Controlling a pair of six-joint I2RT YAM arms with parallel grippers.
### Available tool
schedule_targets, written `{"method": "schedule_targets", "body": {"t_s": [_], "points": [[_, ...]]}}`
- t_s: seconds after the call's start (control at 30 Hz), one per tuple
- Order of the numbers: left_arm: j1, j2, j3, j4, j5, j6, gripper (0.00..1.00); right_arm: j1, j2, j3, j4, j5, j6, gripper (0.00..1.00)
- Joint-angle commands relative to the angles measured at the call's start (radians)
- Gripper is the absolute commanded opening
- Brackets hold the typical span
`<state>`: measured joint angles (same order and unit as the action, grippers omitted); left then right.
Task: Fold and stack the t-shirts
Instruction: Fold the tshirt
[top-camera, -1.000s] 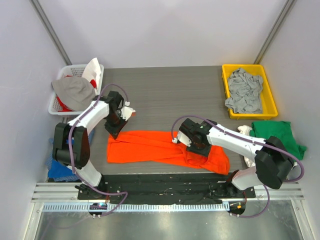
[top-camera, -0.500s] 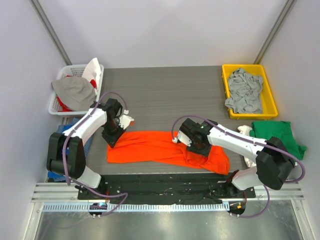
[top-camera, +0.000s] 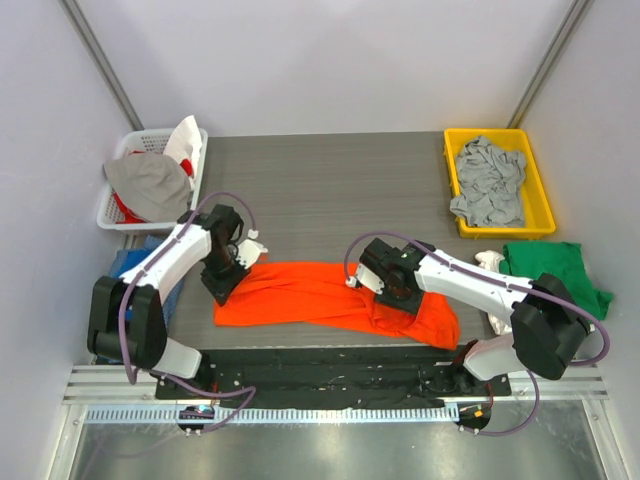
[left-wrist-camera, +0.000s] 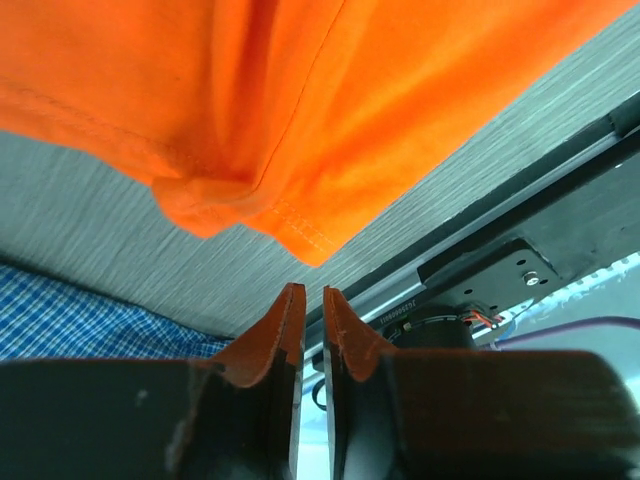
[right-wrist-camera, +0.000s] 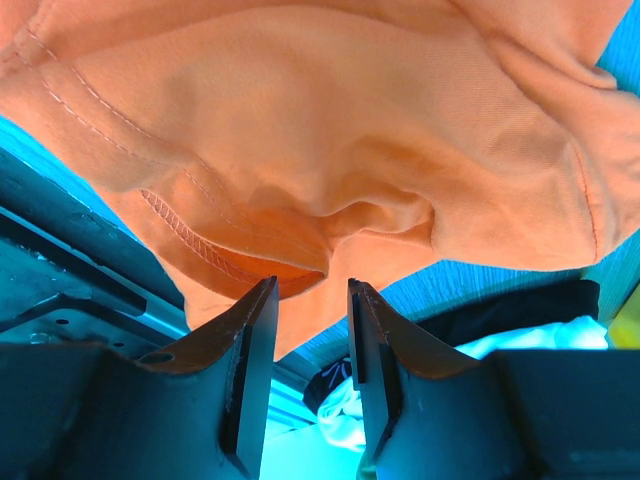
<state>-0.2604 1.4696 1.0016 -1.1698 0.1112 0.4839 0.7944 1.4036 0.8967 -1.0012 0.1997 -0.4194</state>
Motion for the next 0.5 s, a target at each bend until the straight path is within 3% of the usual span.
{"method": "schedule_targets", "body": {"t_s": [0.0,0.47], "points": [[-0.003,-0.072,0.063,0.002,0.033,0.025,0.21,-0.003,-0.011,0.004,0.013,0.018,0.008,0.41],[-0.003,0.19,0.19,0.197,0.065,0.015,0.18,-0.003,-0.035,-0.004,0.029,0.041,0.019,0.45]]}}
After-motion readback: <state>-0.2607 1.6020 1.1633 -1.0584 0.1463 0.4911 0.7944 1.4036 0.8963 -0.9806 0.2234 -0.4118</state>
